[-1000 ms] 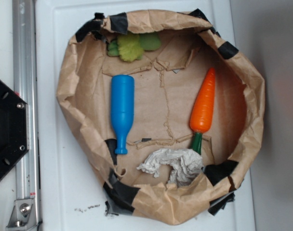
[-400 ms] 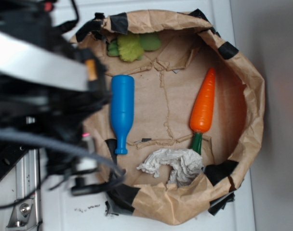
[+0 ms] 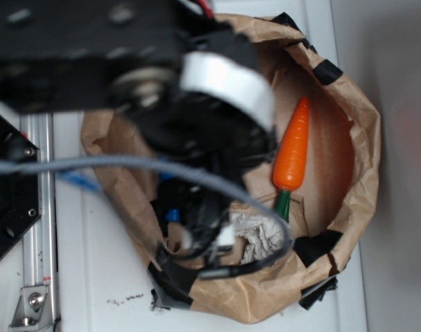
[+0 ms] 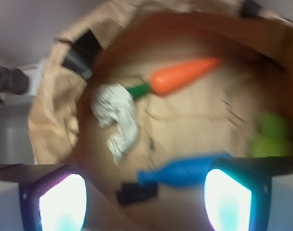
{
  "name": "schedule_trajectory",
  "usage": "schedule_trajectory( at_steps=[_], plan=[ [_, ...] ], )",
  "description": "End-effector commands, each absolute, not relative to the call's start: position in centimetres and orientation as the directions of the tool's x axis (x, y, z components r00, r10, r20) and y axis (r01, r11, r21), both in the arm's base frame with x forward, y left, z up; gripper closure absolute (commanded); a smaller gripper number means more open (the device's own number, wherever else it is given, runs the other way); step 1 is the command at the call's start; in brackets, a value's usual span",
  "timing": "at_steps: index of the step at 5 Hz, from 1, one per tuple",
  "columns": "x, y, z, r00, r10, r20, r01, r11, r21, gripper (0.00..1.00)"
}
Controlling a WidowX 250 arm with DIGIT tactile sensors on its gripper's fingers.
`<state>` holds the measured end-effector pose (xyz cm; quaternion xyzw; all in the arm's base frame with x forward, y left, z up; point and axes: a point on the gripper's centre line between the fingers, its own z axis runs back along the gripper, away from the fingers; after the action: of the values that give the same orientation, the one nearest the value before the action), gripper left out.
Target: Grab the white paper.
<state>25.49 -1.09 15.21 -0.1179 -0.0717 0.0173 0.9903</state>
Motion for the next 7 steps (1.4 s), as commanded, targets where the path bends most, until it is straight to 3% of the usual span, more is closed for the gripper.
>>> schedule_trajectory(
  at_steps=[1,2,3,4,5,6,7],
  plan=[
    [28.5,-1.8,11.4,0.960,-0.025,0.277,0.107,0.953,-0.284,0.00],
    [28.5,-3.0,9.5,0.935,-0.142,0.325,0.234,0.935,-0.266,0.00],
    [27.7,-4.7,9.2,0.878,-0.279,0.389,0.369,0.913,-0.177,0.00],
    [27.1,-6.4,8.5,0.814,-0.380,0.438,0.502,0.840,-0.204,0.00],
    [26.9,-9.8,6.8,0.770,-0.473,0.427,0.565,0.817,-0.113,0.00],
    [28.8,-10.3,4.5,0.791,-0.461,0.402,0.542,0.833,-0.112,0.00],
    [30.9,-10.1,2.8,0.809,-0.446,0.382,0.509,0.858,-0.077,0.97]
  ],
)
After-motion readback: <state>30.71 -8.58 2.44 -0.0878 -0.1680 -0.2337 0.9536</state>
